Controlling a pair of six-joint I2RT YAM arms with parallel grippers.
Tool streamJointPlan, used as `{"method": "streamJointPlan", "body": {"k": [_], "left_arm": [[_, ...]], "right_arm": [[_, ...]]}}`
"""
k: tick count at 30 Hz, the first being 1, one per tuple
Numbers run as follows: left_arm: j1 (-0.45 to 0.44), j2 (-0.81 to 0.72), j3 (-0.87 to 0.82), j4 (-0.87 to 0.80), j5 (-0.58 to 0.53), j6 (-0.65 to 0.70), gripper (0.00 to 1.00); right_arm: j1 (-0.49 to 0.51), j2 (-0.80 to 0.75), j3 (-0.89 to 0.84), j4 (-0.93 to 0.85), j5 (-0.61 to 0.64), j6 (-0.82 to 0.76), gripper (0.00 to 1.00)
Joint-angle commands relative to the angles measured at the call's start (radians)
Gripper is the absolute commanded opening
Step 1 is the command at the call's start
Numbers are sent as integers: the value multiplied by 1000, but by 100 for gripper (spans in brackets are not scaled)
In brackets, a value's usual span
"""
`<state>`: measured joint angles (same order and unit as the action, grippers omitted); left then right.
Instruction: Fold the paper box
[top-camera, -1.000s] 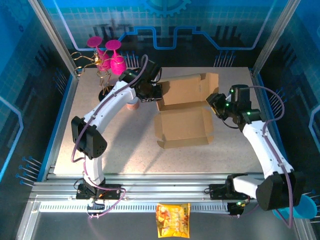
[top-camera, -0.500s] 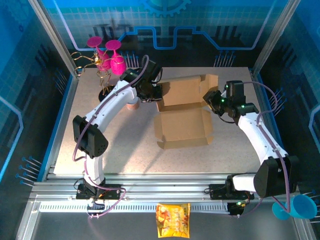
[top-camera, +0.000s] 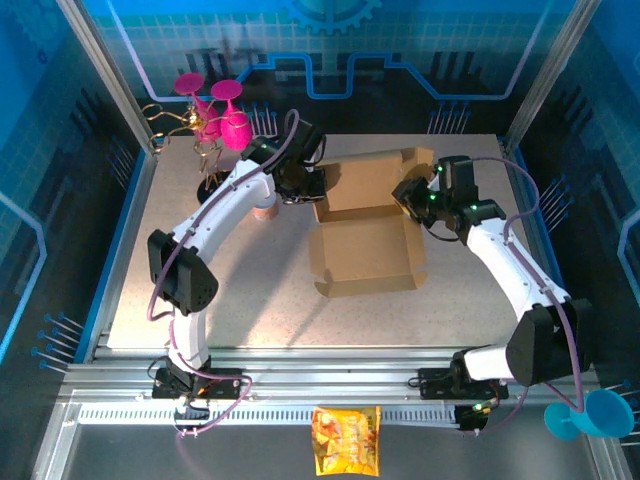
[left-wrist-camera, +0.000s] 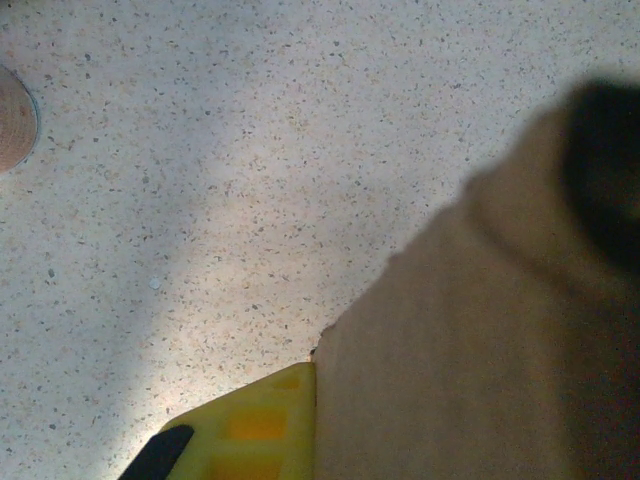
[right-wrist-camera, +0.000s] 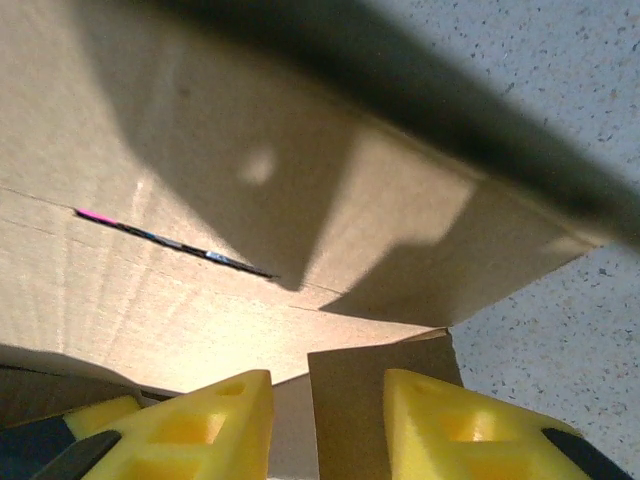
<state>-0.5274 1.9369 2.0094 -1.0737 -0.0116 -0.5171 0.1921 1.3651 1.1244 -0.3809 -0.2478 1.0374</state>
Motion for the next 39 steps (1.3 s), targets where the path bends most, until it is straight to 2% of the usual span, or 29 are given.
{"method": "streamJointPlan", "body": {"k": [1,7,10,17,19,26,29,33,35,39], "left_arm": [[-1,14,55,-10,6,2,0],[0,17,62,-11,7,2,0],[1,17,62,-11,6,2,0],[7,16,71,-15,9,2,0],[9,17,71,-18,9,6,0],[30,17,63,-31,23,29,0],[44,17,64,-35,47,45,0],[62,23,77,-56,78,64,0],[67,25,83,-67,83,72,0],[72,31,86,-74,97,75,0]], "right_arm": [[18,14,28,-20,-19,-9,32],[37,47,56,-79,-8,-39,15],[52,59,87,-135,26,-70,10],[55,66,99,-180,53,-103,9],[52,50,114,-174,49,-114,11],[21,-53,259,-168,39,-275,29],[-51,-112,278,-135,16,-329,35],[-188,-144,274,-111,-15,-397,38],[-200,-131,275,-112,-10,-497,39],[-181,-83,254,-102,-45,-693,47]]}}
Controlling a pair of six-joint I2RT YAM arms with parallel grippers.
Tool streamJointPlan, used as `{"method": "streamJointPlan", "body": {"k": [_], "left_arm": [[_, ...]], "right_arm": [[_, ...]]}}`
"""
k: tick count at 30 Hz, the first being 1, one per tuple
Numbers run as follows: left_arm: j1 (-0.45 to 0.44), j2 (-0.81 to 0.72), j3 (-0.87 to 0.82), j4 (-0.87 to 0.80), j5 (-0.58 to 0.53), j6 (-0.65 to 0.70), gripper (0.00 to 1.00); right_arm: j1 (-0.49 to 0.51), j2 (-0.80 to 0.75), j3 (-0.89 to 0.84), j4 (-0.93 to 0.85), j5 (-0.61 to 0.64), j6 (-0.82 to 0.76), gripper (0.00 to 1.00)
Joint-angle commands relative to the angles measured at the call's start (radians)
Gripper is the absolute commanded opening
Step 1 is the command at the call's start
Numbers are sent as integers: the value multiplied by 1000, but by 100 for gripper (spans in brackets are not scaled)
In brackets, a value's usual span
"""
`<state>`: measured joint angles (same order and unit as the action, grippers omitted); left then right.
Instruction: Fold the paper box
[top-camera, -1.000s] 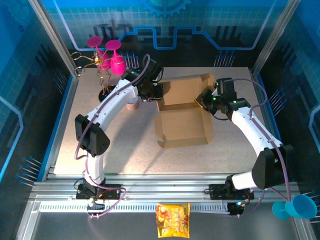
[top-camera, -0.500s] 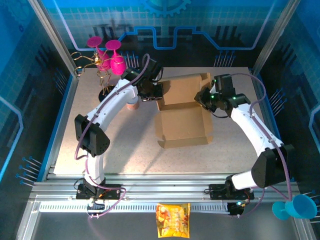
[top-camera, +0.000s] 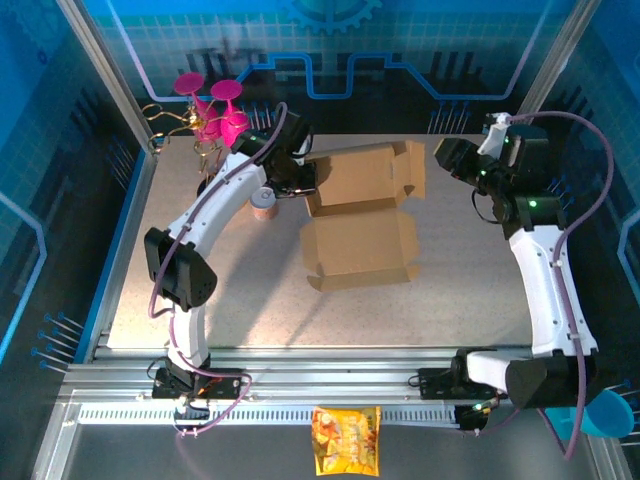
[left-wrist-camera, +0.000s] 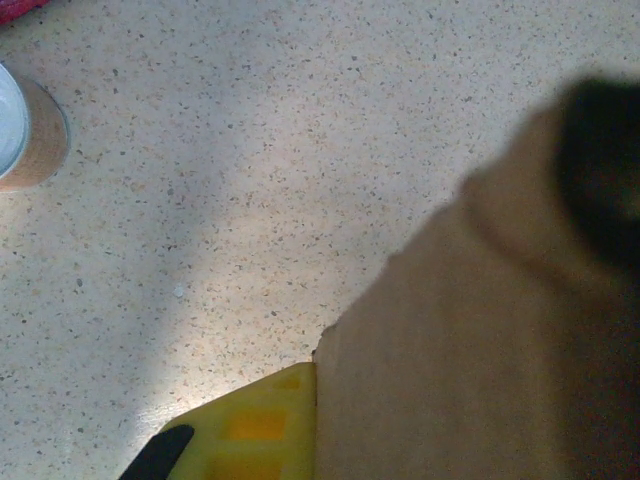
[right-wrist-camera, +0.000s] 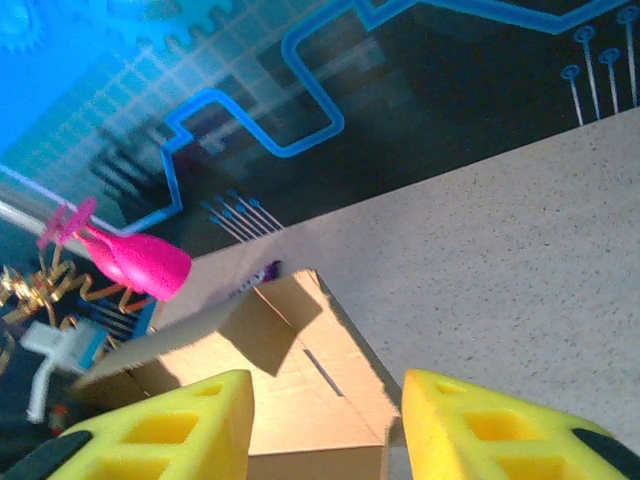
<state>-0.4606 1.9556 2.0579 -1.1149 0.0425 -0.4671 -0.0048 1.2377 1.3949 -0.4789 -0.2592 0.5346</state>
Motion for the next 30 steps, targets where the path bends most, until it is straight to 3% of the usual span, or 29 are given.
{"method": "streamJointPlan", "body": {"k": [1,4,12,14,17,18,19,26,30], "left_arm": [[6,14,38,-34,45,25,0],[6,17,41,-37,54,24,0],[5,26,59,-53,58,28,0],[5,26,60,-53,57,26,0],[6,27,60,-51,57,24,0],[5,29,61,-53,54,20,0],[6,31,63,-52,51,18,0],[7,50,89,-62,26,-23,0],[7,66,108,-69,16,-40,0]], "right_arm": [[26,55,-10,-13,-25,-223,49],[46,100,16,-36,-19,-293,50],[115,245,98,-115,151,-385,37],[124,263,115,-119,178,-388,31],[162,293,151,-138,239,-411,12],[181,296,161,-149,284,-415,3],[200,294,167,-156,337,-415,0],[398,228,151,-199,880,-326,0],[521,219,158,-235,1091,-220,0]]}}
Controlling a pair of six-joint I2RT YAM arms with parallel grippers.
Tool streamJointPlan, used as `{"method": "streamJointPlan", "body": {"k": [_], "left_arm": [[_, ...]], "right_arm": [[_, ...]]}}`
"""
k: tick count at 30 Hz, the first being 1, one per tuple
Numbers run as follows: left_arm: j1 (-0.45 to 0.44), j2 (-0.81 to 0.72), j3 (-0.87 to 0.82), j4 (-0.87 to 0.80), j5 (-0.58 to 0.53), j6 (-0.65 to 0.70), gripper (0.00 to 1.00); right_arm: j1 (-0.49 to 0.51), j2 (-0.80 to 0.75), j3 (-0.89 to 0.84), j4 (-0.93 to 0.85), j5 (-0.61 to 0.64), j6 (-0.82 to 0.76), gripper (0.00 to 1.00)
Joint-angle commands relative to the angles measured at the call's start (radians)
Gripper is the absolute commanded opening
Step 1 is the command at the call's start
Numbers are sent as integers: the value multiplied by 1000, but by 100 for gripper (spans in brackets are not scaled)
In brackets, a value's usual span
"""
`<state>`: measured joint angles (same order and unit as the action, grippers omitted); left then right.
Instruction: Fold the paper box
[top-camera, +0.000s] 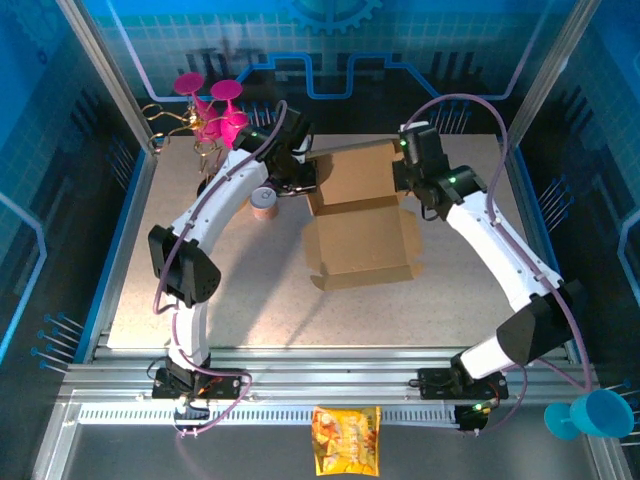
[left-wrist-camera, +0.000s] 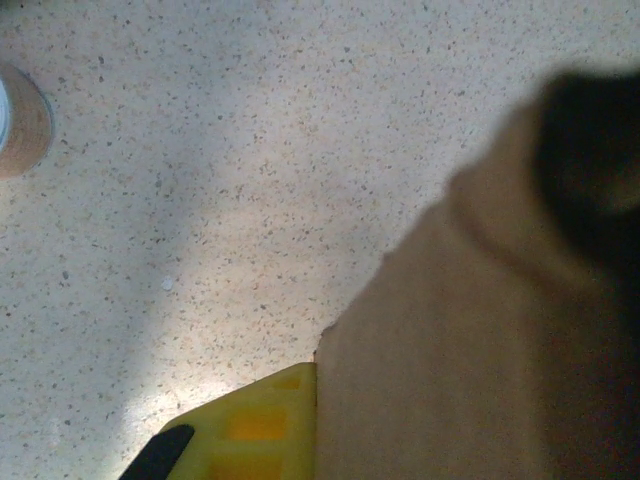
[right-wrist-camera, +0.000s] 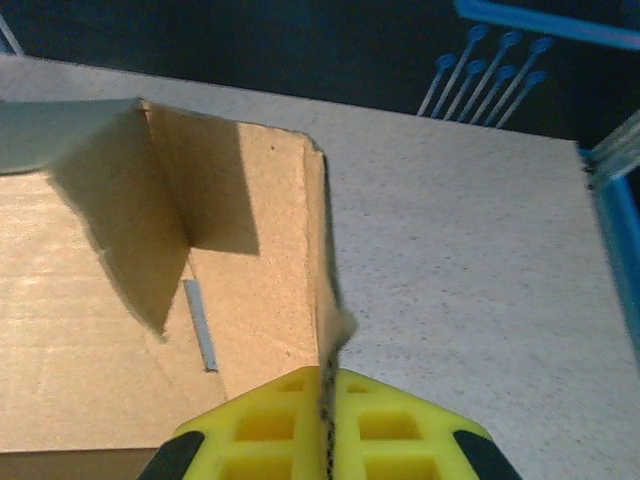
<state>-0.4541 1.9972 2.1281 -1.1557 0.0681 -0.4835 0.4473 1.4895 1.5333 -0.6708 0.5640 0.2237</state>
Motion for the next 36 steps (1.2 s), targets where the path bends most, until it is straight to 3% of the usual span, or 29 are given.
{"method": "streamJointPlan", "body": {"k": [1,6,9,10,11,12,15,18,22,27,32,36], "left_arm": [[0,29,41,-29,-11,-26,0],[0,41,53,-27,-14,-23,0],[5,41,51,-18,-6,-5,0],[9,40,47,-12,3,4,0],[16,38,41,-5,22,17,0],[24,38,38,4,38,32,0],[42,37,23,33,71,89,0],[65,44,20,46,102,130,0],[91,55,23,43,132,164,0],[110,64,37,21,162,204,0],[120,67,32,16,230,250,0],[124,75,35,13,278,269,0]], "right_arm": [[103,-31,23,-47,311,107,0],[228,19,92,-100,380,148,0],[215,26,133,-114,252,128,2],[203,17,142,-107,193,109,8],[180,1,142,-92,100,81,18],[138,-23,139,-63,-66,47,32],[16,-86,123,6,-507,-4,61],[-145,-124,106,102,-961,51,71],[-355,-190,2,363,-1281,276,70],[-575,-213,-170,622,-1378,463,51],[-606,-91,-260,789,-1532,505,31],[-555,-47,-256,619,-1590,308,33]]}}
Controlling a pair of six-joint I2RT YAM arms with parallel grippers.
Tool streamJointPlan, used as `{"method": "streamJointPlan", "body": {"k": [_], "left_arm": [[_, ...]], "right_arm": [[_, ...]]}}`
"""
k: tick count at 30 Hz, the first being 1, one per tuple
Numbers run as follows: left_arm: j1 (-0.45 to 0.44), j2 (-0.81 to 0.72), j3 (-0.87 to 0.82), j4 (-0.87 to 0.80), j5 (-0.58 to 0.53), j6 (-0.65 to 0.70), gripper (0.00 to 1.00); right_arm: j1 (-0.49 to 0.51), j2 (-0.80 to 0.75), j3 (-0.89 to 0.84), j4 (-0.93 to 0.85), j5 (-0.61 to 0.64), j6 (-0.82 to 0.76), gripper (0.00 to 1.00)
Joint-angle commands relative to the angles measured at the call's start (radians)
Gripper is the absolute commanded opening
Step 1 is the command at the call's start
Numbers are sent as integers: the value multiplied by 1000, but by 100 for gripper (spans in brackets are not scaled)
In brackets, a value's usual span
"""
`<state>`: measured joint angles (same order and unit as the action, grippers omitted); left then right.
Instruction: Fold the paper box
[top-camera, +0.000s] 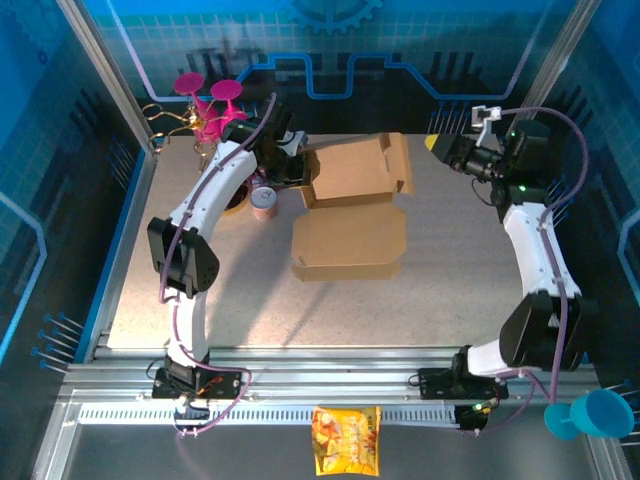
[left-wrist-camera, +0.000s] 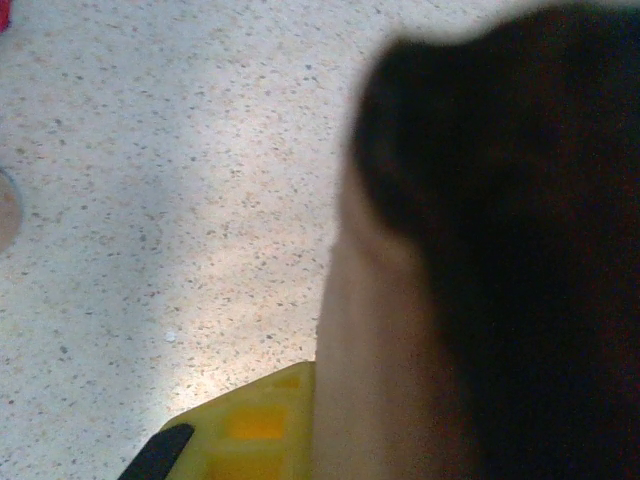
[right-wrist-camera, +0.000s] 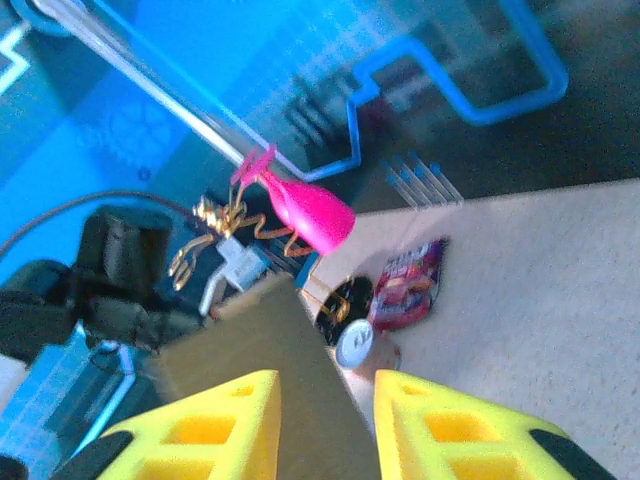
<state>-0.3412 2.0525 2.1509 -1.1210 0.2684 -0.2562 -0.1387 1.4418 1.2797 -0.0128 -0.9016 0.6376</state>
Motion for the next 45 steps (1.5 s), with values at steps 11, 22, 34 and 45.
{"method": "streamJointPlan", "body": {"k": [11,22,34,45], "left_arm": [[12,31,12,-35,89,44,0],[5,25,21,-43,72,28,0],[-7,17,28,-48,75,23,0],[-22,0,27,-51,56,21,0]], "right_arm": [[129,-2,-8,-206,-55,-326,32],[195,-74,39,-353,162,-449,39],[253,-51,102,-446,238,-517,44],[352,9,191,-540,481,-579,43]]}}
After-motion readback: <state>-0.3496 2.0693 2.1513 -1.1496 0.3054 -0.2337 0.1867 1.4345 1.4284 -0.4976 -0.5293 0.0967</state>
